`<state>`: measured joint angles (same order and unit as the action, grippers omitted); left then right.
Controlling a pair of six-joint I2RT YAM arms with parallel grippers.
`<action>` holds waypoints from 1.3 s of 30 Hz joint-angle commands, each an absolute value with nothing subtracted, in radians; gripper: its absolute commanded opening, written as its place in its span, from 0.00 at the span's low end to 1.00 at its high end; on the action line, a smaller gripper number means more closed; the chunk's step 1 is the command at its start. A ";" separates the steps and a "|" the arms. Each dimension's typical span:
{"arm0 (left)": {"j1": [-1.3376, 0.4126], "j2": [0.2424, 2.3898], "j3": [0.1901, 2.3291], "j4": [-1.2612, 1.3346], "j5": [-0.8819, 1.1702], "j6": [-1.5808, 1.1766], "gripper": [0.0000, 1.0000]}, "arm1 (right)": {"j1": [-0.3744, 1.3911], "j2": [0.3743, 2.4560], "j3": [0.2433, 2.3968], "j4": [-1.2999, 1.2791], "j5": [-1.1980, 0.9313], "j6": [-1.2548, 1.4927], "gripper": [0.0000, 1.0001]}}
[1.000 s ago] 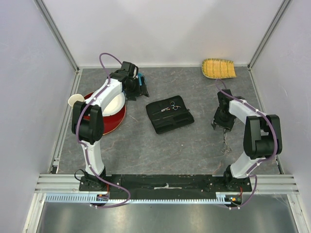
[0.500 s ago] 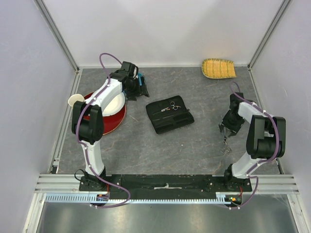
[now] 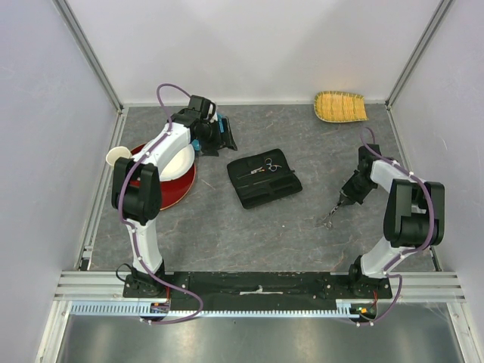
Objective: Sort the hair-cutting tools
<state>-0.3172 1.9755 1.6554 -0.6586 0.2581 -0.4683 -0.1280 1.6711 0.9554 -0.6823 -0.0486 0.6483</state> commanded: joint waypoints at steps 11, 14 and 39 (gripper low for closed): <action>-0.454 1.910 1.557 -0.402 0.663 -0.385 0.79 | -0.051 1.732 0.989 -0.497 -0.198 0.793 0.00; -0.508 1.908 1.548 -0.345 0.680 -0.380 0.79 | -0.049 1.706 1.005 -0.497 -0.233 0.810 0.00; -0.732 2.040 1.503 -0.132 0.581 -0.295 0.76 | -0.006 1.690 1.060 -0.446 -0.336 0.965 0.00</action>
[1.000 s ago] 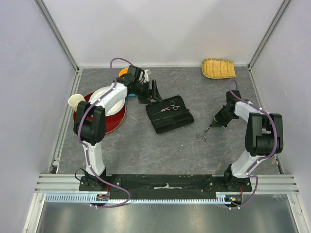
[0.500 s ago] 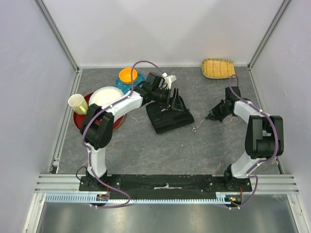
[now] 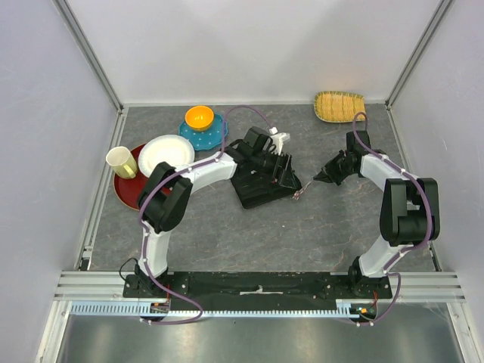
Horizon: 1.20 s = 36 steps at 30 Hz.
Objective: Sort the hair-cutting tools
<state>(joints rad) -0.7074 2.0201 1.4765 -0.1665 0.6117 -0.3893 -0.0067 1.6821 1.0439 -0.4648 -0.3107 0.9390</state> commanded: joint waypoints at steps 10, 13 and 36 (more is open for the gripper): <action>-0.793 2.052 1.529 -0.152 0.509 -0.204 0.66 | -0.006 1.690 1.095 -0.446 -0.413 1.020 0.00; -0.802 2.068 1.563 -0.170 0.465 -0.192 0.59 | -0.006 1.683 1.103 -0.446 -0.428 1.035 0.00; -0.623 2.005 1.640 -0.402 0.569 -0.175 0.02 | 0.034 1.677 1.342 -0.459 -0.452 0.763 0.79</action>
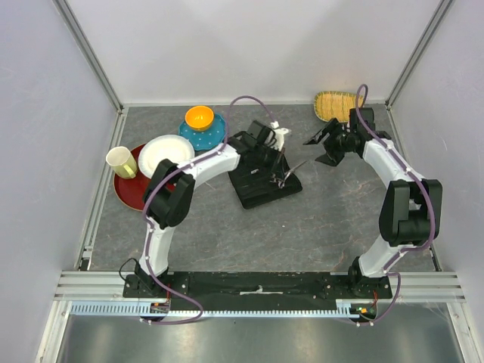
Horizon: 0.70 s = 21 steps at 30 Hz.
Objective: Sort the hair-cutting tools
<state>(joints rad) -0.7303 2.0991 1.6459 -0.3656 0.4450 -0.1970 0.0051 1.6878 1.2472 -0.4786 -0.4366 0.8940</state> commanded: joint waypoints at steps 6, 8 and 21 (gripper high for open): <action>-0.464 1.901 1.513 -0.413 0.692 -0.205 0.02 | 0.133 1.762 1.439 -0.450 -0.448 0.651 0.72; -0.425 1.872 1.473 -0.420 0.718 -0.209 0.02 | 0.161 1.811 1.462 -0.442 -0.442 0.620 0.59; -0.219 1.879 1.382 -0.561 0.860 -0.170 0.02 | 0.259 2.042 1.485 -0.489 -0.367 0.529 0.18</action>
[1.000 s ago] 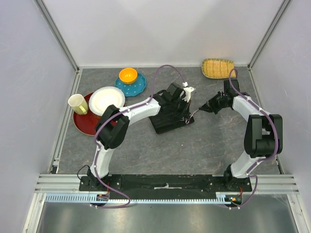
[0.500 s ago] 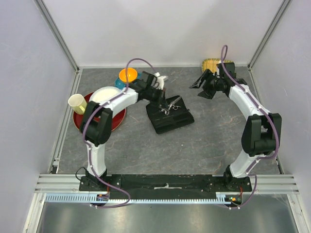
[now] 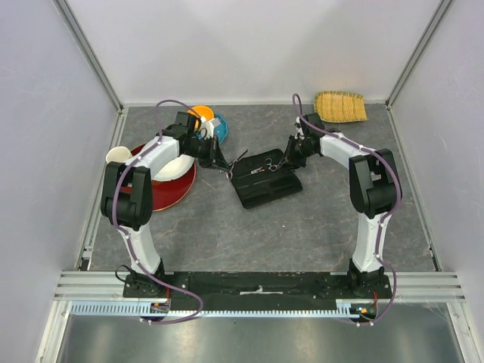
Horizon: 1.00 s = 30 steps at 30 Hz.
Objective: Sort the hair-cutting tools
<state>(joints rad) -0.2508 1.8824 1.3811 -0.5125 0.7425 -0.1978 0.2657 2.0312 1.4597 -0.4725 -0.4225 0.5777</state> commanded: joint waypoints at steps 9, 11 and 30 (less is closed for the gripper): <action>-0.202 1.982 1.387 -0.581 0.966 -0.164 0.02 | 0.261 2.108 1.581 -0.505 -0.308 0.534 0.17; -0.202 2.008 1.385 -0.581 0.963 -0.164 0.02 | 0.259 2.109 1.604 -0.494 -0.304 0.540 0.17; -0.149 2.049 1.382 -0.604 0.948 -0.135 0.02 | 0.238 2.207 1.724 -0.476 -0.204 0.502 0.18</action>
<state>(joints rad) -0.1726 2.0628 1.3769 -0.5888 0.9203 -0.1860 0.2508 2.1765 1.6676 -0.4873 -0.2432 0.5327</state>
